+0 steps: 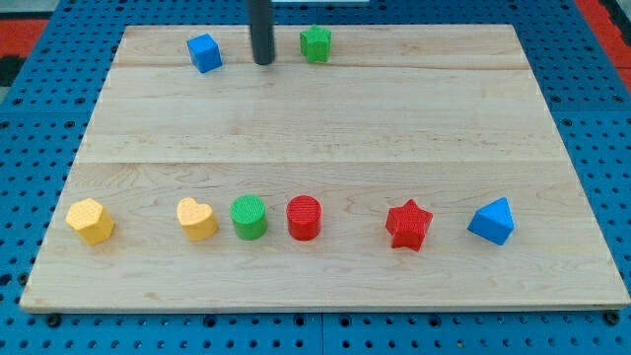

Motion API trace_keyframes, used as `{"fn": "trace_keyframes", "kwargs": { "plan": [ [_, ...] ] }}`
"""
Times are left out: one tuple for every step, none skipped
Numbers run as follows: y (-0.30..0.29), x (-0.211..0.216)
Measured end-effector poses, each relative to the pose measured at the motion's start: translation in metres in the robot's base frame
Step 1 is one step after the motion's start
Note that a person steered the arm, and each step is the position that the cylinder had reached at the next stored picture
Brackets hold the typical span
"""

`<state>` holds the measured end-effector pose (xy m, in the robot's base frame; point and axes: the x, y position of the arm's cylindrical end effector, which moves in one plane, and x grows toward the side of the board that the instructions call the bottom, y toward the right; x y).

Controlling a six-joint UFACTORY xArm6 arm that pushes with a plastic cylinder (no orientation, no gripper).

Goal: Push the blue cube into the yellow heart

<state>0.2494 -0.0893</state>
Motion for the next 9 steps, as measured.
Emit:
{"fn": "trace_keyframes", "kwargs": {
  "plan": [
    [-0.006, -0.009],
    [-0.027, -0.006],
    [-0.027, -0.008],
    [-0.031, -0.008],
    [-0.036, -0.008],
    [-0.052, -0.014],
    [-0.052, -0.032],
    [-0.079, -0.018],
    [-0.079, 0.011]
  ]
}}
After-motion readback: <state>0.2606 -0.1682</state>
